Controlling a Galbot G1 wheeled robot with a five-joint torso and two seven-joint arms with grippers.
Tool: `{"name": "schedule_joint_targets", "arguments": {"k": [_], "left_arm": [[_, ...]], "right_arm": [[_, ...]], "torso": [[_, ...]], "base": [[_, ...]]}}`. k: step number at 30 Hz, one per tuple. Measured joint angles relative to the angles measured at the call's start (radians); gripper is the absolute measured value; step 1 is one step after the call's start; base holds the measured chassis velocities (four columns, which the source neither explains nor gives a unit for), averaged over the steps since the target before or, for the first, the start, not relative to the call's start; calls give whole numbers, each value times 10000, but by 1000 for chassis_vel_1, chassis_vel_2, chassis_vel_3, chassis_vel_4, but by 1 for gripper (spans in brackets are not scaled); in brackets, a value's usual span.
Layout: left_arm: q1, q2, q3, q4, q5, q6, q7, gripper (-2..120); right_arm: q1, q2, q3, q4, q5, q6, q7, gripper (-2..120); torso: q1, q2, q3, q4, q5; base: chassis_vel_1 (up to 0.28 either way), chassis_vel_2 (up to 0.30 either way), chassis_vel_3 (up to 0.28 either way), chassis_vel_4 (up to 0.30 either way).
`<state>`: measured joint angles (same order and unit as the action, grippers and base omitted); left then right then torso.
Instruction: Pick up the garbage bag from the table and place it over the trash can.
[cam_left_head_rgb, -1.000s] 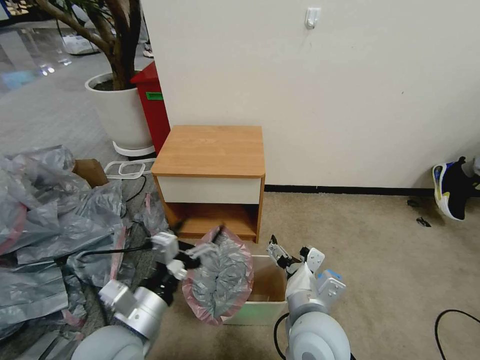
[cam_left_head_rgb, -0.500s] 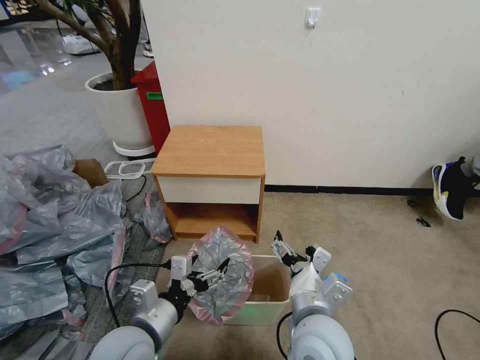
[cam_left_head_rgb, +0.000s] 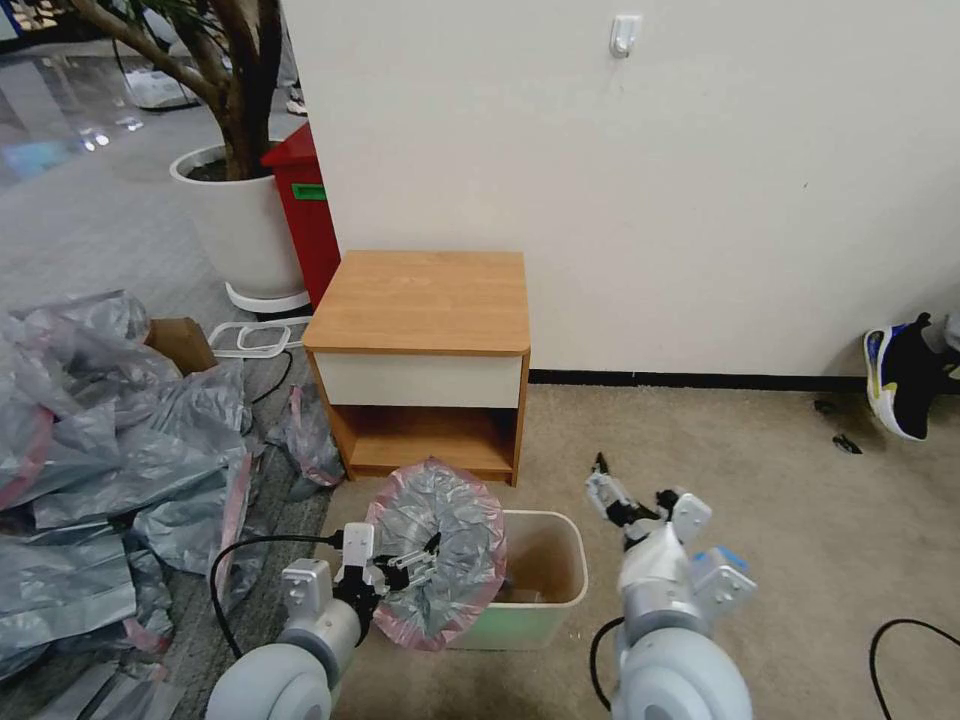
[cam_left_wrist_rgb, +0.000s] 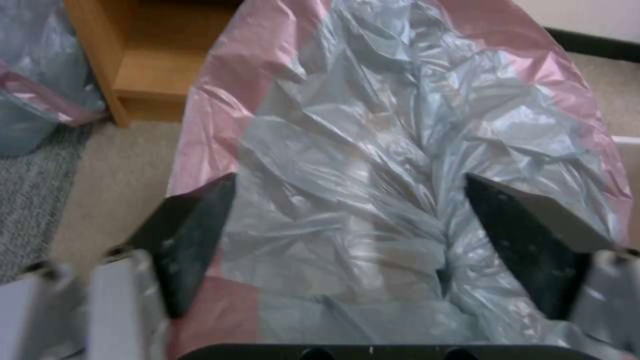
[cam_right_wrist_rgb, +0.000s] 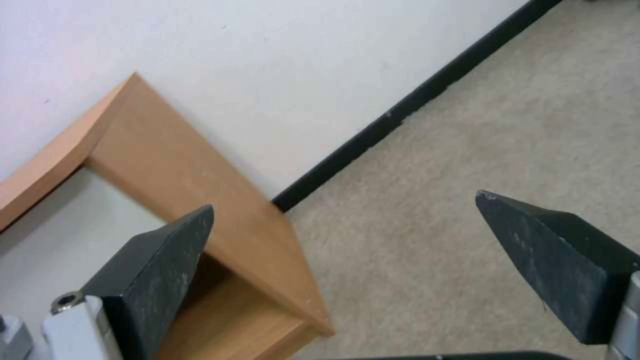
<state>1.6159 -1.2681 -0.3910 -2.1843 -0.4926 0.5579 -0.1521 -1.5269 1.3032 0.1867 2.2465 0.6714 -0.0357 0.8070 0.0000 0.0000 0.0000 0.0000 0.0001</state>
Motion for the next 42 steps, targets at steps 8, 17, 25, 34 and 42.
{"name": "schedule_joint_targets", "arguments": {"k": [8, 17, 25, 34, 42], "left_arm": [[-220, 46, 24, 207, 48, 350, -187, 77], [-546, 130, 242, 509, -191, 1126, 152, 84], [-1047, 144, 336, 856, -507, 1695, 137, 81], [-1217, 34, 434, 1109, -631, 1814, 153, 50], [-1154, -52, 410, 1116, -486, 1809, 149, 21]], "right_arm": [[-195, -1, 269, -5, -24, 83, 0, 100], [-262, -24, 244, 52, -320, 146, -25, 100], [-343, 25, 253, 50, -483, 237, -62, 100], [-416, 28, 313, 41, -622, 301, -86, 100], [-429, 18, 311, 49, -682, 310, -90, 100]], "torso": [[0, 0, 0, 0, 0], [0, 0, 0, 0, -1], [0, 0, 0, 0, -1], [0, 0, 0, 0, -1], [0, 0, 0, 0, -1]], "base": [[0, 0, 0, 0], [0, 0, 0, 0], [0, 0, 0, 0], [0, 0, 0, 0], [0, 0, 0, 0]]}}
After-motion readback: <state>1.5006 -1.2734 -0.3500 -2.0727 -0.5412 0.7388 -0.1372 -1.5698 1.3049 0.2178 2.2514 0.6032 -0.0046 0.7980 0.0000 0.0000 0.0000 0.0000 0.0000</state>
